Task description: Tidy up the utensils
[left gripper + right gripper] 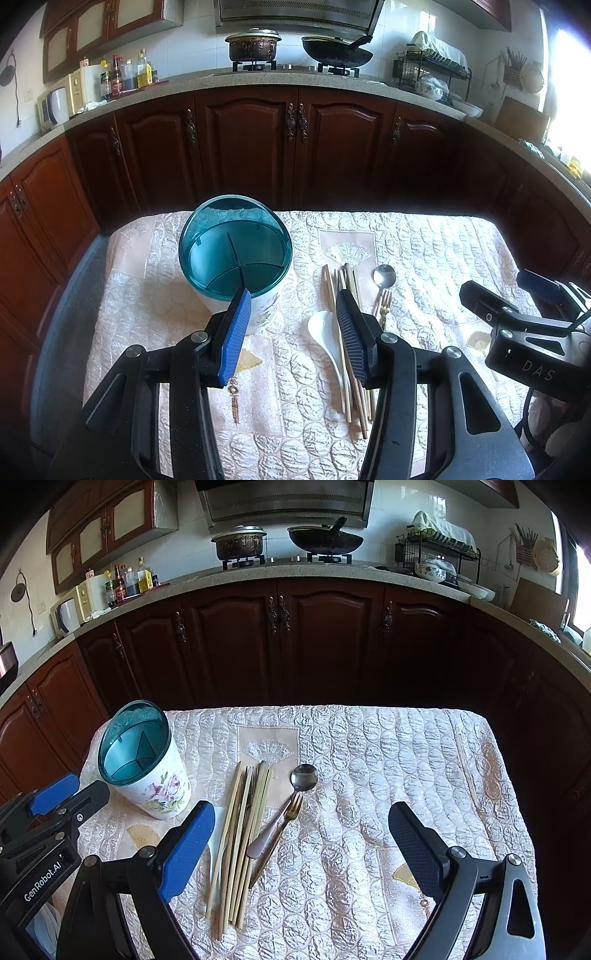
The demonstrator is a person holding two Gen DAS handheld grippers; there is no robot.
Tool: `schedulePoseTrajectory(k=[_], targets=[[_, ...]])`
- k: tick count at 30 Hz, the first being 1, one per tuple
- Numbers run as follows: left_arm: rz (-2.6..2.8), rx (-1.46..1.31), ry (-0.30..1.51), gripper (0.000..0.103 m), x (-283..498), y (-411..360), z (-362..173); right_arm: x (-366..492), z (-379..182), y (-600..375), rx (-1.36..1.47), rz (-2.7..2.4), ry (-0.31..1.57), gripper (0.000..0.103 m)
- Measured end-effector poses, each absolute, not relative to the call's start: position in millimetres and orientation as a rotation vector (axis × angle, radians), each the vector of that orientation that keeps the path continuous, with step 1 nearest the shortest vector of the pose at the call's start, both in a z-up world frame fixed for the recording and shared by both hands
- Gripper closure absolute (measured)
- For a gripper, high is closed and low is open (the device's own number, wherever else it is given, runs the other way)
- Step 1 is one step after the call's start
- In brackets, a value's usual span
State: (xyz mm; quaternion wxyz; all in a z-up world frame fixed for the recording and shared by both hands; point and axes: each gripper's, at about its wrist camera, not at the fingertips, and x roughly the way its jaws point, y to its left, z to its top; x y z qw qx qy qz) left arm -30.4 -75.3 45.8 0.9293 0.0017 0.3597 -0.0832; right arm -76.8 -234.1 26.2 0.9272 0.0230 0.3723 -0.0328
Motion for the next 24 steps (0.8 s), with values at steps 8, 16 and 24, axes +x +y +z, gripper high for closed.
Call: schedulePoseTrajectory(k=[8, 16, 24], targets=[[-0.169, -0.002, 0.744, 0.056, -29, -76, 43, -77, 23, -232, 0.043, -0.067, 0.769, 0.009], [-0.169, -0.004, 0.754, 0.056, -27, -75, 40, -75, 19, -232, 0.041, -0.065, 0.783, 0.009], [-0.166, -0.012, 0.759, 0.056, -26, -72, 39, -73, 15, -232, 0.041, -0.065, 0.791, 0.009]])
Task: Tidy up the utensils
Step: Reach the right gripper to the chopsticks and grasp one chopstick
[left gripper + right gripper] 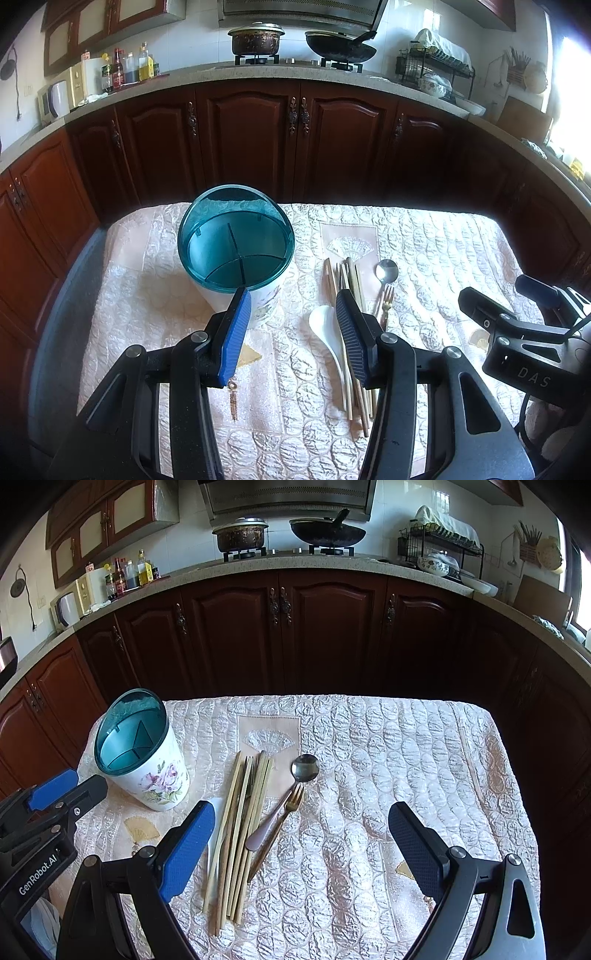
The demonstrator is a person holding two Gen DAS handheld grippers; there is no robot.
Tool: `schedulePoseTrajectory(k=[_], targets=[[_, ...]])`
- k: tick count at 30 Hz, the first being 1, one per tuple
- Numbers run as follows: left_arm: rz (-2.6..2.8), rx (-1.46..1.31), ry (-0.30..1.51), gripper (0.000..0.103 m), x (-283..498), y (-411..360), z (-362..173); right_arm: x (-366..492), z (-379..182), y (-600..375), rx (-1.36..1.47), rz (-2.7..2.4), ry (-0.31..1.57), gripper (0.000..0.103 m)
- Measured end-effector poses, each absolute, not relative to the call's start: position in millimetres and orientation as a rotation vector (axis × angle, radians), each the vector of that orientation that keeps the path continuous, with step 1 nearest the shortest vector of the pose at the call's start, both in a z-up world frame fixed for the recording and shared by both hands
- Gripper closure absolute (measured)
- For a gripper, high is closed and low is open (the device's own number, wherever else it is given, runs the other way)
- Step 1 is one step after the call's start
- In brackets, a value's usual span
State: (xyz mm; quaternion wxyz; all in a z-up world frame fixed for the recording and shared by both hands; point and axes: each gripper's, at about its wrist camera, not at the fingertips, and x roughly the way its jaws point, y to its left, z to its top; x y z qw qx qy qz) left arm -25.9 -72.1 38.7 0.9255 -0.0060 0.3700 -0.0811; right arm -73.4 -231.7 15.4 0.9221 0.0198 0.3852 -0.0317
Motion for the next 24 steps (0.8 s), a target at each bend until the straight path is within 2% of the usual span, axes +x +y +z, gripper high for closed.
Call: schedulePoseTrajectory(k=[11, 14, 16, 17, 19, 21, 24], targets=[[-0.197, -0.146, 0.914, 0.056, -13, -51, -1, -62, -25, -248, 0.083, -0.017, 0.858, 0.009], [-0.206, -0.154, 0.949, 0.056, -11, -56, -14, -53, -43, -250, 0.117, 0.034, 0.884, 0.021], [-0.218, -0.163, 0.968, 0.056, -8, -60, -20, -46, -51, -250, 0.142, 0.084, 0.900, 0.034], [-0.226, -0.168, 0.976, 0.056, -8, -62, -24, -41, -55, -249, 0.164, 0.124, 0.909, 0.046], [-0.231, -0.168, 0.988, 0.056, -7, -66, -28, -29, -61, -246, 0.202, 0.185, 0.923, 0.050], [-0.233, -0.160, 0.996, 0.056, -6, -68, -31, -14, -68, -241, 0.223, 0.238, 0.928, 0.066], [-0.223, -0.147, 0.999, 0.056, -5, -67, -33, 15, -84, -226, 0.215, 0.290, 0.972, 0.070]])
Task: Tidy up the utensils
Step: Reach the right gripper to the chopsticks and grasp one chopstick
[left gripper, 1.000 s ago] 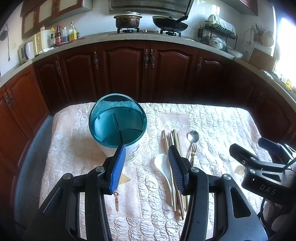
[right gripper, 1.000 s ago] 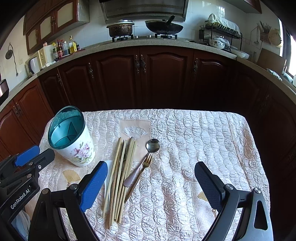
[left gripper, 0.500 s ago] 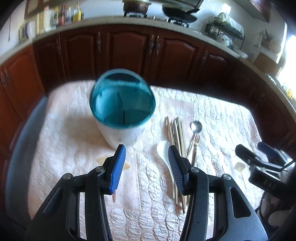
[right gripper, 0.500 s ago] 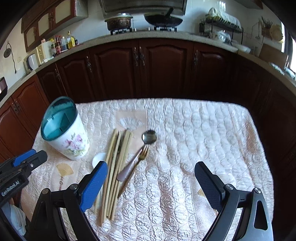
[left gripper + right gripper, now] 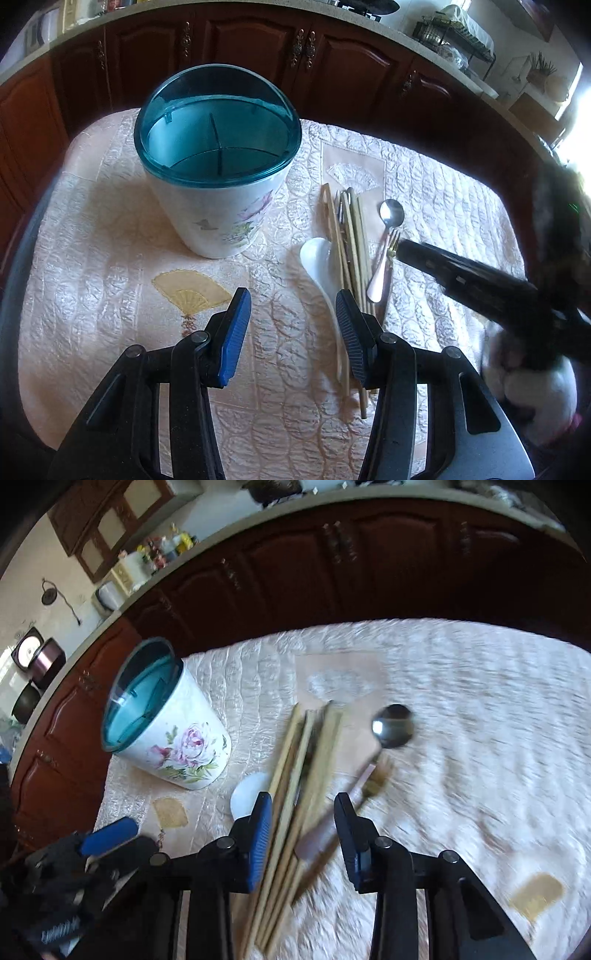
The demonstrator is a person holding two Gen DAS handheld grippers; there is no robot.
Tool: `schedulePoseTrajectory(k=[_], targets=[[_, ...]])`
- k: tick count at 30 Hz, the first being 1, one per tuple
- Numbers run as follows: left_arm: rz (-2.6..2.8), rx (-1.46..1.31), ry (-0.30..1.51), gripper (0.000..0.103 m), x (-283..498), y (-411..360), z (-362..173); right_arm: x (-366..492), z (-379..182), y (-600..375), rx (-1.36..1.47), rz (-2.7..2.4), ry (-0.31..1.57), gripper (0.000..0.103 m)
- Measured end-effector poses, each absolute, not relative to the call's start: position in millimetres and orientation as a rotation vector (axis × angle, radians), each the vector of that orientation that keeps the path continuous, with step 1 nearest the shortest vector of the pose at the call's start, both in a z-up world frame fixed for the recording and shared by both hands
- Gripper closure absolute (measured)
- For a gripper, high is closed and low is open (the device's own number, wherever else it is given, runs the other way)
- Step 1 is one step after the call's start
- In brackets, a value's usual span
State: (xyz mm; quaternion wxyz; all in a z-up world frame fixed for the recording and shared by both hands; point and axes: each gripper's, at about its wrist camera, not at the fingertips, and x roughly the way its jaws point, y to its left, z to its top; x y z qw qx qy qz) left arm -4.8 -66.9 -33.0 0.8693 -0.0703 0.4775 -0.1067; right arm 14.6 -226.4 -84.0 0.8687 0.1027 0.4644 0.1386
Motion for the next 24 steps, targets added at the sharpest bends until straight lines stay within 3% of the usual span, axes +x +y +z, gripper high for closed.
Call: schedulePoseTrajectory(k=[7, 9, 24], targets=[[-0.208, -0.135, 0.990, 0.056, 1, -61, -36, 60, -114, -197, 0.158, 0.317, 1.051, 0.087], [-0.213, -0.135, 0.996, 0.056, 5, -63, -38, 66, -122, -198, 0.167, 0.325, 1.073, 0.095], [-0.251, -0.027, 1.008, 0.056, 33, -123, -63, 32, -133, -279, 0.311, 0.209, 1.065, 0.098]])
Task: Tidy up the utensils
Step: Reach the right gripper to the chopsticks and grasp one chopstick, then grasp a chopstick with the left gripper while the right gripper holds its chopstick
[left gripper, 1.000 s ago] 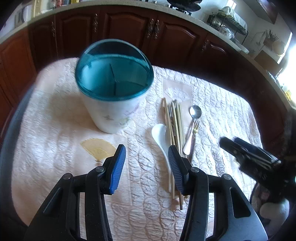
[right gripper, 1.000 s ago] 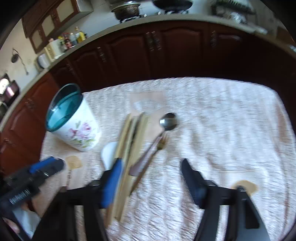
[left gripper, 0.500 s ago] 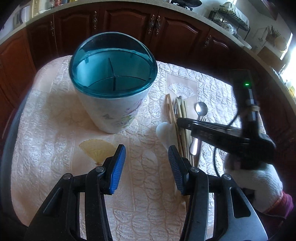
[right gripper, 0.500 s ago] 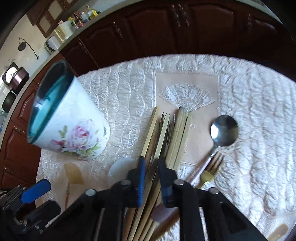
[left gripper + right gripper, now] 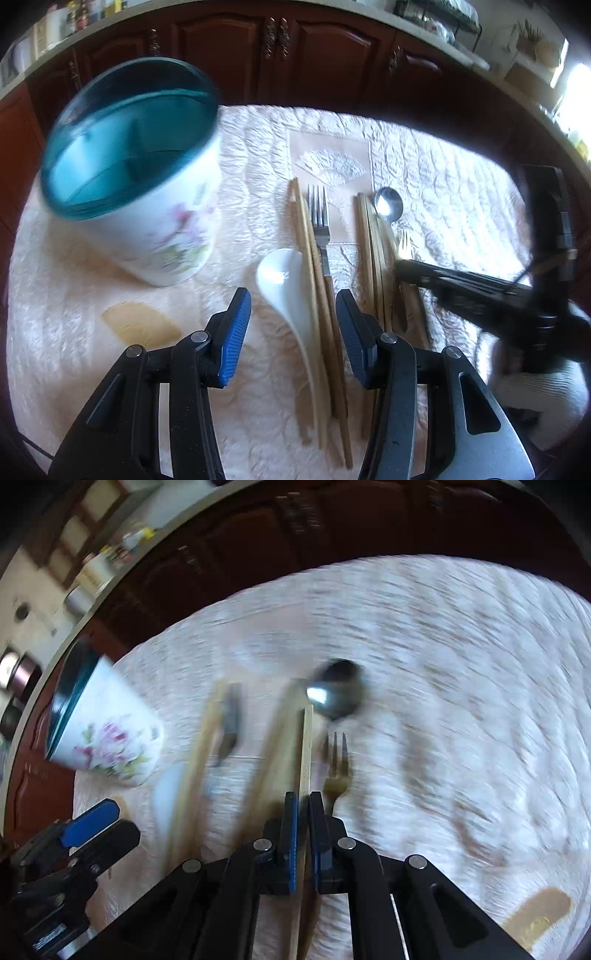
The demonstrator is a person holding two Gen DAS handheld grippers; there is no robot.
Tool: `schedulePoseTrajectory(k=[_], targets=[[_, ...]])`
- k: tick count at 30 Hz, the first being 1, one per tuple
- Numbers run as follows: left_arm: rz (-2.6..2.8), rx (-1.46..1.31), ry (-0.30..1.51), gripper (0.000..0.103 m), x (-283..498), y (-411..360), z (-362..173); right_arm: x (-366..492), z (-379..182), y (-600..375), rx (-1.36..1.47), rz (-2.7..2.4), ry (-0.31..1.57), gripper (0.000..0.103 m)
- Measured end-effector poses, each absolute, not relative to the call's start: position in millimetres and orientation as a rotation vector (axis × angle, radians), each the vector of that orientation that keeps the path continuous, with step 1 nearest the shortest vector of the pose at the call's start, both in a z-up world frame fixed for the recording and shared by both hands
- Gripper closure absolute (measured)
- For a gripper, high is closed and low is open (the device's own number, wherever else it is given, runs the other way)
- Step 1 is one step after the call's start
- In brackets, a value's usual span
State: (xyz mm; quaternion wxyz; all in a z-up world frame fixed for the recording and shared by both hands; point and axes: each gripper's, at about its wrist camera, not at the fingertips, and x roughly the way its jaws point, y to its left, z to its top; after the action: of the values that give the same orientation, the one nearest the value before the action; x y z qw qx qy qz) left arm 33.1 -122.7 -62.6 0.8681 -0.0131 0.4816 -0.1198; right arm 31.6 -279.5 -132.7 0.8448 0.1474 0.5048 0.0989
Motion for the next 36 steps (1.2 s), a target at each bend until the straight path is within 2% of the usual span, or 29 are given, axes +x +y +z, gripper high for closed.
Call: schedulePoseTrajectory(k=[2, 7, 9, 22, 32, 35, 36], targets=[[-0.246, -0.003, 1.024, 0.056, 40, -133, -74, 29, -133, -291, 0.338, 0.180, 1.070, 0.098], [-0.268, -0.006, 1.058, 0.091, 49, -144, -95, 17, -127, -300, 0.361, 0.193, 1.062, 0.098], [-0.289, -0.003, 1.068, 0.097, 46, -145, -94, 9, -127, -308, 0.374, 0.203, 1.059, 0.098], [-0.362, -0.106, 1.094, 0.098, -10, -63, -76, -30, -115, -277, 0.453, 0.356, 1.076, 0.098], [-0.243, -0.161, 1.157, 0.098, -34, -3, -102, -44, -130, -230, 0.485, 0.469, 1.155, 0.098], [-0.235, -0.168, 1.152, 0.088, -31, 7, -100, -37, -135, -215, 0.446, 0.451, 1.183, 0.098], [-0.234, -0.174, 1.146, 0.081, -28, 8, -98, -36, -137, -211, 0.440, 0.438, 1.198, 0.098]])
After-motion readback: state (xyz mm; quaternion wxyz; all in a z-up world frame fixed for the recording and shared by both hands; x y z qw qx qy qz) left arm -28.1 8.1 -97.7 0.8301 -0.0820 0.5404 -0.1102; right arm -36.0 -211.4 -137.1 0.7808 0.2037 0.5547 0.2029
